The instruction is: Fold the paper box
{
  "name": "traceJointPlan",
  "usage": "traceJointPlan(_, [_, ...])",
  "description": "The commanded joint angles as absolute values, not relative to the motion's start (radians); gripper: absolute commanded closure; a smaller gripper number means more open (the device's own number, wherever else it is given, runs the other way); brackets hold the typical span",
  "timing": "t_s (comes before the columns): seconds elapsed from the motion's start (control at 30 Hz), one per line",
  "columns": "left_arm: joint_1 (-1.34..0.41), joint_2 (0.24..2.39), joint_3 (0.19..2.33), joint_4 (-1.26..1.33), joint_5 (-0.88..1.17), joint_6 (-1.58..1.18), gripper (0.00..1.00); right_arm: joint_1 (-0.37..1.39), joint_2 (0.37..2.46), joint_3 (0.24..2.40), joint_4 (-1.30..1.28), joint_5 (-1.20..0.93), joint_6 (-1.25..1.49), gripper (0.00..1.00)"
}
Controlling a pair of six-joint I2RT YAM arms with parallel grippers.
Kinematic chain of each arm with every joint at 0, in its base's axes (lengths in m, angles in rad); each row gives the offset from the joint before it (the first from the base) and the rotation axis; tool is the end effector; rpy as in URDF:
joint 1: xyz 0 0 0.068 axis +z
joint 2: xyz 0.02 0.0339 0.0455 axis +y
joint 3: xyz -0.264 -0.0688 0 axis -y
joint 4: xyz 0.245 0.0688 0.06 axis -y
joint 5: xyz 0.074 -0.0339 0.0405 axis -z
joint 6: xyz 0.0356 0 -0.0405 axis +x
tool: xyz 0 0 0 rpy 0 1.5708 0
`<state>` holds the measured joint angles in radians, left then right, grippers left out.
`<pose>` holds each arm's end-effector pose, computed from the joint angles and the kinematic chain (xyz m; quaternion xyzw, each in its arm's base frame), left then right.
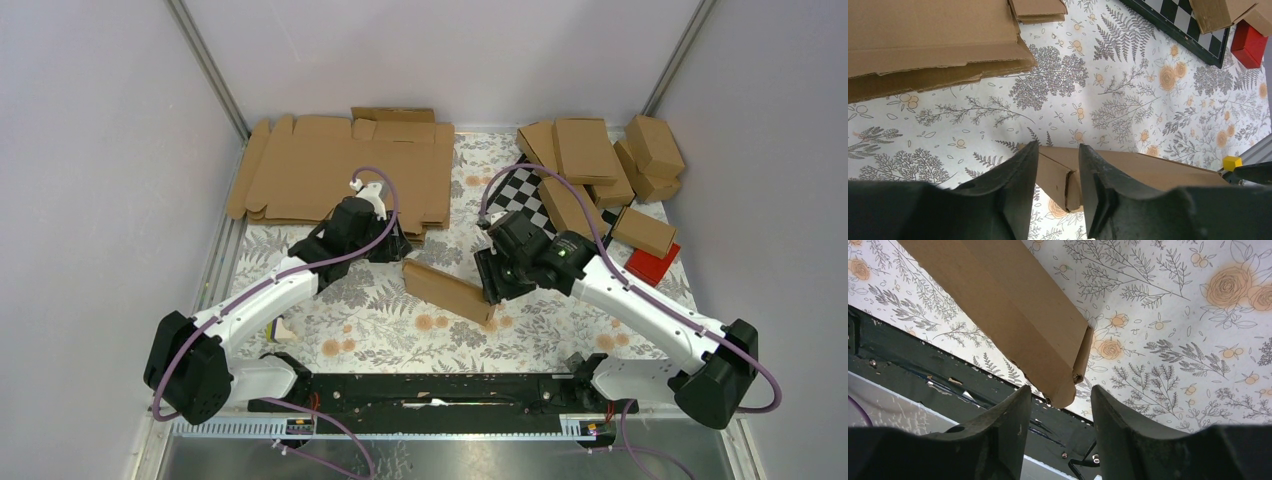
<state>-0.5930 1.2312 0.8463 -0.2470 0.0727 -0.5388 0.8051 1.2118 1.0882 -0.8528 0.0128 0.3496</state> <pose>0.2225 -0.1530 0.2614 0.0406 0.8905 -0.2698 0.3642 0.1661 0.1721 0.2992 -0.2141 0.9319 0.1547 0.2487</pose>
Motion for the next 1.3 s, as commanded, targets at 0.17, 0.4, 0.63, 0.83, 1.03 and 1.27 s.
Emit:
traceJointPlan(0.17, [-0.600,1.213,0.857,-0.188,0.174,-0.541,0.54,0.815,1.194,1.035,-0.769,0.007,0.427,0.51])
traceJointPlan(0.4, [-0.600,1.215,0.843,-0.168,0.216,-0.567,0.58,0.815,1.176,1.017,-0.736,0.003,0.481,0.63])
traceJointPlan(0.63, [-0.610,1.207,0.807,-0.147,0.241,-0.587,0.61,0.815,1.183,1.034,-0.710,0.014,0.522,0.73])
traceJointPlan(0.83, [-0.619,1.183,0.779,-0.139,0.226,-0.607,0.62,0.814,1.211,1.051,-0.710,0.008,0.529,0.64])
traceJointPlan(1.03, [-0.626,1.169,0.767,-0.137,0.174,-0.627,0.62,0.815,1.200,1.055,-0.713,0.003,0.546,0.55])
traceJointPlan(1.27, [-0.630,1.173,0.765,-0.133,0.146,-0.627,0.63,0.815,1.206,1.085,-0.777,0.003,0.521,0.42])
